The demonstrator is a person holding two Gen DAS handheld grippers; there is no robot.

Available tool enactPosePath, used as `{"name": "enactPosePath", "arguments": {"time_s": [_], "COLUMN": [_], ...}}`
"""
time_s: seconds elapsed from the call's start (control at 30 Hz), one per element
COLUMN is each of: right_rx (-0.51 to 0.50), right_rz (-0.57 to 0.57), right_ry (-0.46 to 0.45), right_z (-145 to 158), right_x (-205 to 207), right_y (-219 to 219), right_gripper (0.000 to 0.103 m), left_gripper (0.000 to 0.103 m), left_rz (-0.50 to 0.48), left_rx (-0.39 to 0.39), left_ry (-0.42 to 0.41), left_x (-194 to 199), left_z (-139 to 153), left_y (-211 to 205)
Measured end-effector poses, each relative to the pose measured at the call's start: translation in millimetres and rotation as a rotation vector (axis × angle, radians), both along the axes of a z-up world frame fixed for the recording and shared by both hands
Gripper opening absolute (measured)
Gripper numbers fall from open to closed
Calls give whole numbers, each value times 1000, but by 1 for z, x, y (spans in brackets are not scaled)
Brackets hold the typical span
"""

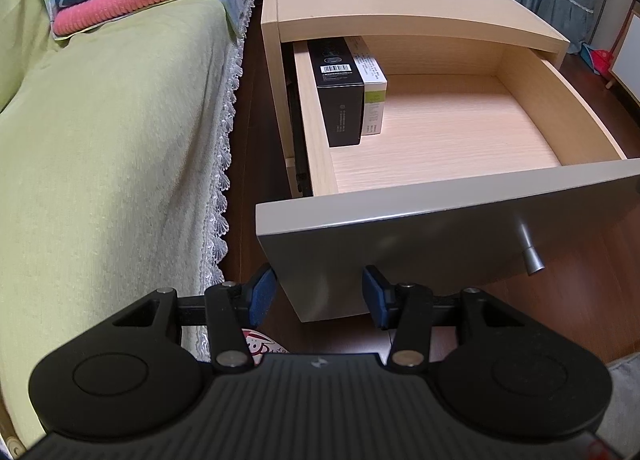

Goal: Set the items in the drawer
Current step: 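Press both grippers against the drawer front and push it partway in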

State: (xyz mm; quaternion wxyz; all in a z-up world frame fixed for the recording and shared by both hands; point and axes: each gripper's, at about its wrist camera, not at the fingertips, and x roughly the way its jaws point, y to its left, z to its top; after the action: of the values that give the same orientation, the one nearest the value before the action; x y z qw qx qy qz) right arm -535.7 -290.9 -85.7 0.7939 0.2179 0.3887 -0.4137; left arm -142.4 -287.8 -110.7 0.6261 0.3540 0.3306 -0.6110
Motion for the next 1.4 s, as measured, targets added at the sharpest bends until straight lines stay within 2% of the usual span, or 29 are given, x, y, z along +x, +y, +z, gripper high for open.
{"name": "enactPosePath", "arguments": {"time_s": [0.57, 1.4], "right_rx": [-17, -31], "right_rz": [-27, -33], "right_ry": [-21, -28], "right_z": [-1, 0], "right_x": [-4, -6], "right_y": [-4, -10], "right_gripper": [24, 24], "left_gripper": [52, 52], "left_rz": [18, 30], "left_rx": [-7, -23], "left_ry": [-13, -16], "left_x": [0, 0], "left_z": [-1, -2], "left_y": [-21, -31]}}
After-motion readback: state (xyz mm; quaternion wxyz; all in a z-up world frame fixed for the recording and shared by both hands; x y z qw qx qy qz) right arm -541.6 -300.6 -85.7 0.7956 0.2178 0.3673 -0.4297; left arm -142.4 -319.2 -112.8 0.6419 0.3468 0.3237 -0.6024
